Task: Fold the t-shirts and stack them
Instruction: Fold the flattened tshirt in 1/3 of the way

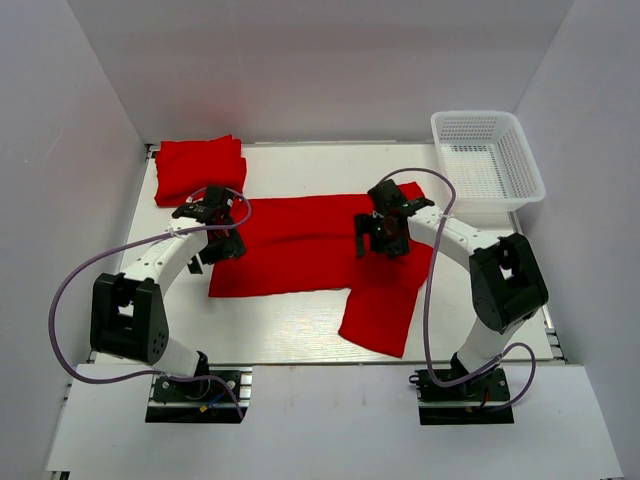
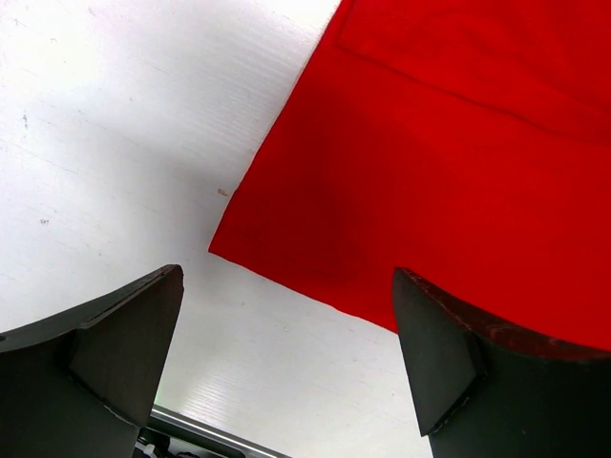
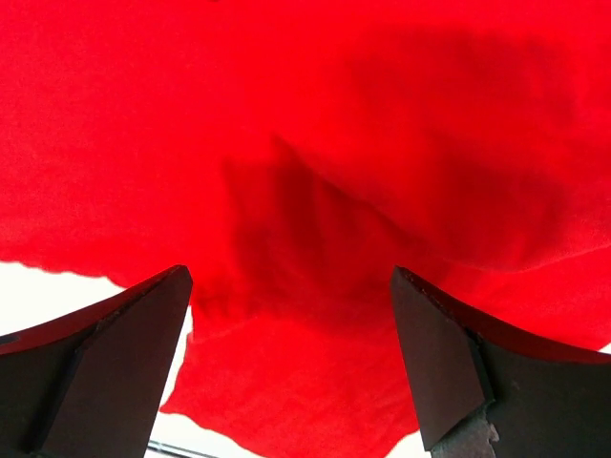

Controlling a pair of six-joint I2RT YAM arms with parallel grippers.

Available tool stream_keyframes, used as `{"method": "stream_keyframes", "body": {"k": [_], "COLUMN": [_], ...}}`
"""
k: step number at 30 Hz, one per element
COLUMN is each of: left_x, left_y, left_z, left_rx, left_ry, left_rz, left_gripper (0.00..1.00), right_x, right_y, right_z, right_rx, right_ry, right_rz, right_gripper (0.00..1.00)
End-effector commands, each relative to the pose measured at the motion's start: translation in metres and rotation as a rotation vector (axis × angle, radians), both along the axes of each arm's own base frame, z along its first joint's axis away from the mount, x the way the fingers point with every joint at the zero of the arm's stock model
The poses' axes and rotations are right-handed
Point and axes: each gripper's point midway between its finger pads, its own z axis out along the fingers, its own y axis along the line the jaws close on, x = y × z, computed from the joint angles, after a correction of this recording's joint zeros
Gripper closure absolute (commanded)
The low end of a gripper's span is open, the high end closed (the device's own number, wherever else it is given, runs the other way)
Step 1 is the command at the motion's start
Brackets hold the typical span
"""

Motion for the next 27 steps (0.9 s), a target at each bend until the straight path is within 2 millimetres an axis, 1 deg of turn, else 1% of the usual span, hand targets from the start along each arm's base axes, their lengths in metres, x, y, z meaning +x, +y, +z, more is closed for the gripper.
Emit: {"method": "stream_keyframes", "body": {"k": [1,4,5,6,7,8,9,10,11,12,13,14,16,17,18,21,23,24,25,26,27], "left_x": [0.002,0.004,0.004,0.004,0.004,0.004,0.004,0.004,0.004,0.004,0.004,0.004,0.004,0.004,0.004,0.004,0.004,0.006,0.006,0.006,0.006], "left_y": [-0.002,-0.003,-0.003,-0.003,-0.003,-0.003,-0.003,-0.003,-0.003,-0.003,-0.003,-0.003,-0.003,-0.003,-0.003,-0.003,-0.003,-0.003,-0.003,-0.003,-0.003], "left_z": [0.010,0.008,0.008,0.008,0.008,0.008,0.006,0.006,0.006,0.006,0.006,0.006,0.006,0.006,0.006,0.006,0.006,0.004,0.004,0.004,0.004], "left_rx": [-0.017,-0.017,-0.017,-0.017,-0.017,-0.017,-0.015,-0.015,-0.015,-0.015,-0.015,-0.015,-0.015,-0.015,-0.015,-0.015,-0.015,-0.015,-0.015,-0.015,-0.015], "left_ry": [-0.054,-0.054,-0.054,-0.054,-0.054,-0.054,-0.045,-0.045,-0.045,-0.045,-0.045,-0.045,-0.045,-0.045,-0.045,-0.045,-0.045,-0.045,-0.045,-0.045,-0.045], "left_rz": [0.010,0.010,0.010,0.010,0.010,0.010,0.010,0.010,0.010,0.010,0.010,0.010,0.010,0.010,0.010,0.010,0.010,0.010,0.010,0.010,0.010], "left_gripper": [0.00,0.00,0.00,0.00,0.00,0.00,0.00,0.00,0.00,0.00,0.00,0.00,0.00,0.00,0.00,0.00,0.00,0.00,0.00,0.00,0.00], "right_x": [0.010,0.009,0.015,0.018,0.019,0.029,0.030,0.032,0.036,0.042,0.044,0.050,0.053,0.053,0.054,0.052,0.051,0.050,0.051,0.050,0.050], "right_y": [0.001,-0.002,0.000,-0.001,-0.002,0.003,0.001,-0.002,-0.001,-0.004,-0.003,-0.008,-0.007,-0.009,-0.010,-0.012,-0.013,-0.013,-0.017,-0.014,-0.015], "right_z": [0.000,-0.013,-0.010,-0.012,-0.021,-0.015,-0.016,-0.024,-0.022,-0.021,-0.022,-0.019,-0.015,-0.015,-0.013,-0.015,-0.018,-0.019,-0.020,-0.020,-0.021], "right_rx": [-0.002,-0.023,-0.017,-0.031,-0.046,-0.037,-0.052,-0.071,-0.074,-0.093,-0.097,-0.124,-0.116,-0.127,-0.124,-0.145,-0.150,-0.151,-0.156,-0.160,-0.160], "right_ry": [-0.039,-0.025,-0.033,-0.041,-0.023,-0.043,-0.042,-0.027,-0.034,-0.050,-0.051,-0.081,-0.090,-0.093,-0.095,-0.085,-0.076,-0.075,-0.072,-0.073,-0.070], "right_rz": [-0.073,-0.073,-0.080,-0.087,-0.089,-0.098,-0.100,-0.112,-0.124,-0.141,-0.154,-0.176,-0.188,-0.194,-0.202,-0.200,-0.202,-0.202,-0.210,-0.202,-0.204], "right_gripper": [0.10,0.10,0.10,0.10,0.10,0.11,0.11,0.11,0.11,0.13,0.16,0.18,0.21,0.25,0.33,0.34,0.41,0.50,0.56,0.60,0.68]}}
